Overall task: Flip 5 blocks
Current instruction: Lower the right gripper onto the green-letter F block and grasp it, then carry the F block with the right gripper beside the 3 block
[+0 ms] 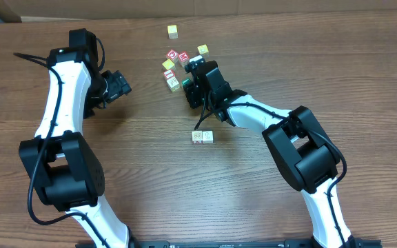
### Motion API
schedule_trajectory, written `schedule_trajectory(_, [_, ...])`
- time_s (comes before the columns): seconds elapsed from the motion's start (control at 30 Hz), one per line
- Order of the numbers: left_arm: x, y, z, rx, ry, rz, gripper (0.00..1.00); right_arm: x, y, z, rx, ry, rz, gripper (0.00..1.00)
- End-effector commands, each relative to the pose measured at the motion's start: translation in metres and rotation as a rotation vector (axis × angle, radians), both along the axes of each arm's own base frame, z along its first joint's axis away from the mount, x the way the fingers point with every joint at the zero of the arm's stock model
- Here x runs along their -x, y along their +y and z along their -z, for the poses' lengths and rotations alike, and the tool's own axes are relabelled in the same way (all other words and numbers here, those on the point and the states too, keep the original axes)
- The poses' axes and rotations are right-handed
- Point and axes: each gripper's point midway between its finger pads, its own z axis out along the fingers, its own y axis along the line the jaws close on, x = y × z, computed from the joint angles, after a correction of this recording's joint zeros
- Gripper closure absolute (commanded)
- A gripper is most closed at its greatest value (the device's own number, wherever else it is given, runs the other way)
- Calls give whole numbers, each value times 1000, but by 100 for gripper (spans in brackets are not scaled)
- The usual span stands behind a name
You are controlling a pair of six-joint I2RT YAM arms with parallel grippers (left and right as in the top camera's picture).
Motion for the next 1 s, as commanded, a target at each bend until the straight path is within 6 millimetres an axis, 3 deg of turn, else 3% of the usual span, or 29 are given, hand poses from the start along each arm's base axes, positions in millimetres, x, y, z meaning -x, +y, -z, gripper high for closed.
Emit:
schedule_trajectory(0.0, [0, 0, 4, -1, 8, -20, 0, -3, 5, -27, -29, -36, -9, 72])
schedule_trajectory(0.27, [0, 0, 4, -1, 9, -20, 0, 13, -8, -79, -17, -19, -6, 74])
schedule_trajectory(0.43, [0, 0, 4, -1, 8, -20, 0, 35, -32, -101, 42, 47, 15, 78])
schedule_trajectory(0.53, [0, 0, 4, -1, 9, -20, 0, 50, -47, -100, 94, 112, 26, 80])
schedule_trajectory(0.97, [0, 0, 4, -1, 8, -20, 0, 103, -115, -54, 189, 514, 286, 80])
